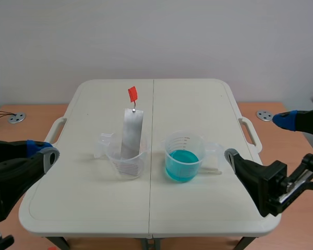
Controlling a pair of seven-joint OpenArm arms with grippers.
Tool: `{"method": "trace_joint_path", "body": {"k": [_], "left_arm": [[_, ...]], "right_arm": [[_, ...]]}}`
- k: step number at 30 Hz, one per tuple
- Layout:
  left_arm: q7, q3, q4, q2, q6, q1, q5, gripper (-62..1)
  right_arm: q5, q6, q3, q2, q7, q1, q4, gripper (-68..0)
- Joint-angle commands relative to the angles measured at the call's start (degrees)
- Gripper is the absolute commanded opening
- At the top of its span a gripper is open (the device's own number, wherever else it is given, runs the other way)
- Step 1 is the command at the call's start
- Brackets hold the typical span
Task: Hold the metal plate by the orange handle, dip it into the blue solution, take it out and point at it, then put the plate back in the beaker on the left.
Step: 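Lift the metal plate out of the left beaker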
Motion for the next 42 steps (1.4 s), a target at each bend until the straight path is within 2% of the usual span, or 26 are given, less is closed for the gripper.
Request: {"method": "trace_joint_path", "body": {"k": [1, 8, 12, 18, 22, 27, 30, 35, 42], "left_arm": [[-0.90, -0.15, 0.59, 0.33, -0.22, -0.17, -0.61, -59.2], [-0.87, -0.17, 0.59, 0.28, -0.13, 2.67, -0.48, -59.2], [-0.85, -0.17, 0.59, 0.26, 0.76, 9.14, 2.67, -59.3], [-0.09, -0.17, -1.44, 0.28, 1.18, 19.39, 7.13, -59.3], [-0.02, -0.15, -5.79, 0.28, 1.18, 23.04, 9.92, -59.3], [-0.07, 0.52, -13.94, 0.26, 1.18, 22.82, 10.27, -59.3], [-0.26, 1.42, -18.36, 0.28, 1.16, 22.84, 12.74, -59.3], [-3.15, 3.41, -24.83, 0.31, 1.16, 22.64, 15.02, -59.3], [-5.05, 6.08, -33.42, 1.44, 1.16, 18.18, 16.68, -59.3]], "right_arm": [[0.42, 0.24, -0.81, -0.04, 0.66, 1.70, -0.70, -1.2], [0.44, 0.26, -4.50, -0.04, 0.68, 7.43, -3.76, -1.2], [0.61, 0.26, -6.64, -0.04, 0.66, 10.40, -4.90, -1.2], [3.96, 0.26, -9.79, -0.04, 0.44, 14.58, -6.56, -1.2], [5.86, 0.28, -11.10, -0.57, 0.13, 16.96, -7.78, -1.2], [6.82, 0.74, -12.00, -2.78, -0.74, 20.00, -10.08, -1.2], [6.95, 1.33, -12.79, -4.17, -2.08, 22.23, -11.69, -1.2], [6.97, 1.79, -14.84, -6.67, -3.37, 26.18, -14.67, -1.2], [10.91, 3.08, -17.35, -10.19, -7.06, 32.11, -19.37, -1.2]]}}
